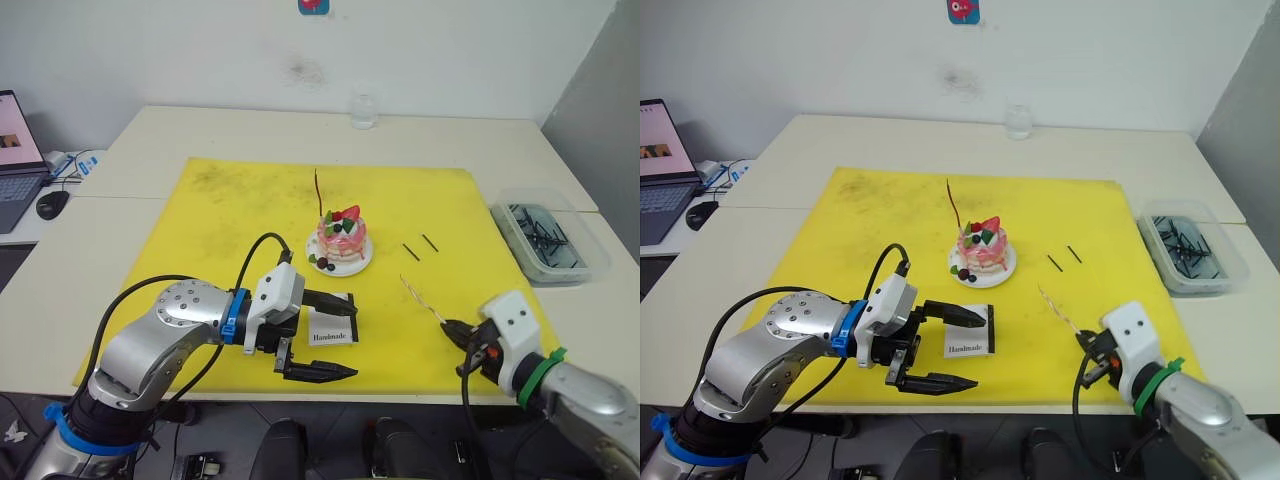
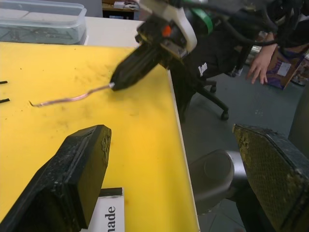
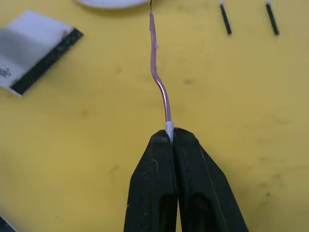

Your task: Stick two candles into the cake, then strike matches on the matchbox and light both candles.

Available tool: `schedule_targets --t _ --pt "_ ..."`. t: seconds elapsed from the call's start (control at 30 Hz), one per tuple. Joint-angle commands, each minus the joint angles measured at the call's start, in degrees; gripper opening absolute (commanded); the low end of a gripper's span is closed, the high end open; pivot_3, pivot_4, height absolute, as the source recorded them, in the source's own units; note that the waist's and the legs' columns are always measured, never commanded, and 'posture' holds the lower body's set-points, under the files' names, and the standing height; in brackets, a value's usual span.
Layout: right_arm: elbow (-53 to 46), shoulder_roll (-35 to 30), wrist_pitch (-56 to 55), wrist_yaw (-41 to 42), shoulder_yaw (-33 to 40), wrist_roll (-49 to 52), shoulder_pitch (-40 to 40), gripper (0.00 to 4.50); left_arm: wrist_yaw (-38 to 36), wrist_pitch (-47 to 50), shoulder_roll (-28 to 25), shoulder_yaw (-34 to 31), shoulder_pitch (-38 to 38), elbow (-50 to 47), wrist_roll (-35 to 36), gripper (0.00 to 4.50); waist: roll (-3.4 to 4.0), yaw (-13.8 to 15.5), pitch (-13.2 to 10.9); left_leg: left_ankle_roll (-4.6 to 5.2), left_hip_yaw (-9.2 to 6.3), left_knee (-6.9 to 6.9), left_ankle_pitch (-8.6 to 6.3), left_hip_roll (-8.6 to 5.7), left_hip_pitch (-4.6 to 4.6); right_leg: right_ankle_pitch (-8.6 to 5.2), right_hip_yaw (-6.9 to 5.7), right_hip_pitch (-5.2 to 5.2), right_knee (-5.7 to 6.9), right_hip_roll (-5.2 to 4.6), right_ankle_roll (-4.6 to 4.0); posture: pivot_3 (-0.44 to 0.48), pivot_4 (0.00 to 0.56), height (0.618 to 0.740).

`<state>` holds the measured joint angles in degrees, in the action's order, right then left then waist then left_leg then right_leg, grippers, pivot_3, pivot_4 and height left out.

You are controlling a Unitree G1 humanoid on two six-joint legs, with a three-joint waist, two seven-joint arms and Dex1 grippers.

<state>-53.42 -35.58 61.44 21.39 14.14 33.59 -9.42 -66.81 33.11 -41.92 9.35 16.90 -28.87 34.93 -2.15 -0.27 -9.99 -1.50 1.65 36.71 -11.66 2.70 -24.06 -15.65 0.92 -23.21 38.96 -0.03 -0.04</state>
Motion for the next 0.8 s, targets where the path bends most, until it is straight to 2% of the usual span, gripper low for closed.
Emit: schedule_targets --t 0.03,0.13,0.27,0.4,0.47,0.7,0.8 --pt "-0.84 -3.96 3.24 3.41 7.58 5.43 2.6 0.03 0.52 0.16 -0.01 -0.25 0.22 -3.12 1.25 4.5 0.0 0.02 0.0 0.0 -0.02 0.0 0.0 0.0 0.0 0.0 -0.02 0.01 -0.01 0.0 0.0 0.0 0.15 0.74" --pt "4.08 -13.02 0.35 11.67 13.08 3.89 -0.34 0.03 0.64 1.02 0.11 -0.06 0.34 -4.34 2.37 4.5 0.03 0.1 -0.02 0.0 0.0 -0.02 0.0 -0.03 -0.02 -0.01 0.0 0.0 -0.04 0.0 -0.01 0.0 0.15 0.74" --pt "13.97 -20.02 -10.79 22.25 17.4 -2.88 -9.88 0.03 0.99 1.97 0.55 0.38 1.0 -5.13 3.25 4.5 0.01 0.41 -0.02 0.04 0.0 -0.03 -0.02 -0.08 -0.08 -0.03 -0.07 0.02 -0.14 0.0 -0.02 0.0 0.15 0.74" --pt "21.53 -21.03 -18.69 29.16 18.32 -5.99 -15.45 0.03 1.47 2.7 1.33 0.98 2.3 -4.74 3.7 4.5 0.01 0.2 -0.02 0.05 -0.03 -0.02 -0.03 -0.06 -0.07 0.01 -0.06 0.02 -0.12 0.02 0.06 0.0 0.15 0.74" --pt "23.61 -20.83 -20.91 30.04 17.57 -7.52 -16.3 0.03 1.35 2.83 1.44 1.07 2.66 -4.46 3.72 4.5 0.02 0.03 -0.02 0.05 -0.04 -0.02 -0.03 -0.05 -0.03 0.0 -0.05 0.02 -0.08 0.03 0.04 0.0 0.15 0.74" --pt "25.69 -20.45 -18.63 29.75 15.47 -7.49 -14.46 0.03 1.29 2.57 1.75 1.3 3.33 -3.56 3.43 4.5 0.03 -0.18 -0.02 0.05 -0.02 -0.01 -0.03 -0.05 0.07 -0.02 0.0 0.04 -0.01 0.05 0.01 0.0 0.15 0.74" --pt "25.39 -20.53 -17.55 28.98 14.78 -8.08 -14.14 0.73 1.74 2.29 1.92 1.59 3.27 -3.77 2.96 4.5 0.03 -0.05 -0.02 0.05 -0.01 -0.01 -0.03 -0.07 0.04 -0.01 0.0 0.05 -0.03 0.08 0.02 0.0 0.15 0.74"
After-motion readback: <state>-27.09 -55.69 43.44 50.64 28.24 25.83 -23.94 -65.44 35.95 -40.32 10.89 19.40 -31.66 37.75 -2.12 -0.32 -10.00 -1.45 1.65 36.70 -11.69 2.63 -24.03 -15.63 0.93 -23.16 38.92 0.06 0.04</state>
